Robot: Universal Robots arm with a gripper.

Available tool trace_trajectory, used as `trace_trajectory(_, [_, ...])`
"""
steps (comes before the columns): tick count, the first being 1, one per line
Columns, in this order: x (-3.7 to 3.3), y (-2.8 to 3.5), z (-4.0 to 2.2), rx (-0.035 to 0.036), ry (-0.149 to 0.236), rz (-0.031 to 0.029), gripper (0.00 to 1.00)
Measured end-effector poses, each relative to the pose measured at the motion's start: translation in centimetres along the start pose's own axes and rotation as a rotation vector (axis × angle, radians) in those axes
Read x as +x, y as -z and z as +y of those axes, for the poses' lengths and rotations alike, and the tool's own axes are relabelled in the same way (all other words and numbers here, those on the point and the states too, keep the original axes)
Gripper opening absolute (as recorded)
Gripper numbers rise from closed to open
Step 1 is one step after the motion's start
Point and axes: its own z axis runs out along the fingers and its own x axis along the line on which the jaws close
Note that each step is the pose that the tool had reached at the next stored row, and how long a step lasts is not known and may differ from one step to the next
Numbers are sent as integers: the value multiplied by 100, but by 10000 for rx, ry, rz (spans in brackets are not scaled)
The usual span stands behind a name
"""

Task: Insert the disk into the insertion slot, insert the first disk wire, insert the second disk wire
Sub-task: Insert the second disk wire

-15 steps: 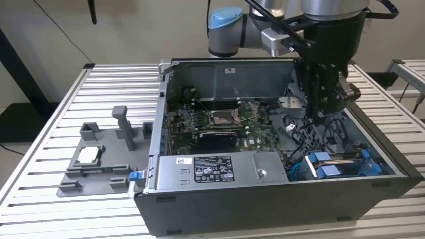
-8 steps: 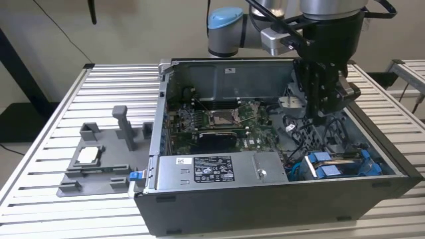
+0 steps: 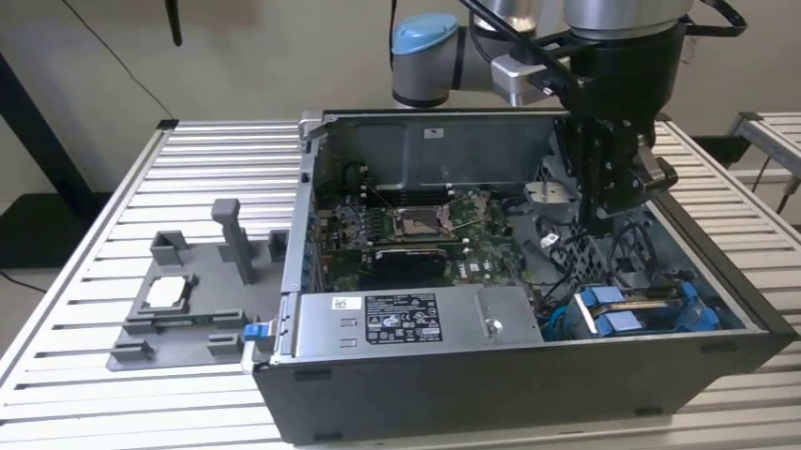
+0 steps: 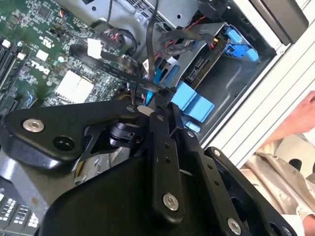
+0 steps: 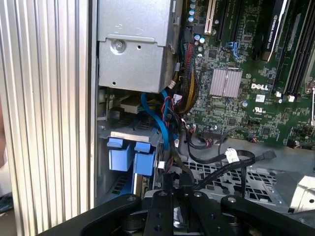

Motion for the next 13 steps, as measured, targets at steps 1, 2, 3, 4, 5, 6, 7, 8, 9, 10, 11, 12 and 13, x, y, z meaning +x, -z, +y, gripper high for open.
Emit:
trace_trajectory(1, [0, 0, 0, 0, 0, 0, 20])
trace_trajectory(2, [0, 0, 0, 2, 0, 0, 20])
trace_trajectory(3, [0, 0, 0, 2, 0, 0, 20])
trace_trajectory(4, [0, 0, 0, 2, -1, 0, 22])
trace_trajectory(5, [-1, -1, 0, 3, -1, -2, 22])
trace_trajectory(6, [-2, -1, 0, 3, -1, -2, 22])
trace_trajectory(7, [-3, 0, 0, 2, -1, 0, 28])
trace_trajectory(8, [-4, 1, -1, 2, 0, 1, 28])
trace_trajectory(9, [-5, 0, -1, 2, -1, 0, 28])
trace_trajectory(10, [-6, 1, -1, 2, -1, 0, 28])
trace_trajectory(11, [-6, 1, -2, 2, 0, 0, 28])
trace_trajectory(12, [-6, 0, -4, 2, -1, 0, 28])
trace_trajectory(13, [-6, 0, -5, 2, -2, 1, 28])
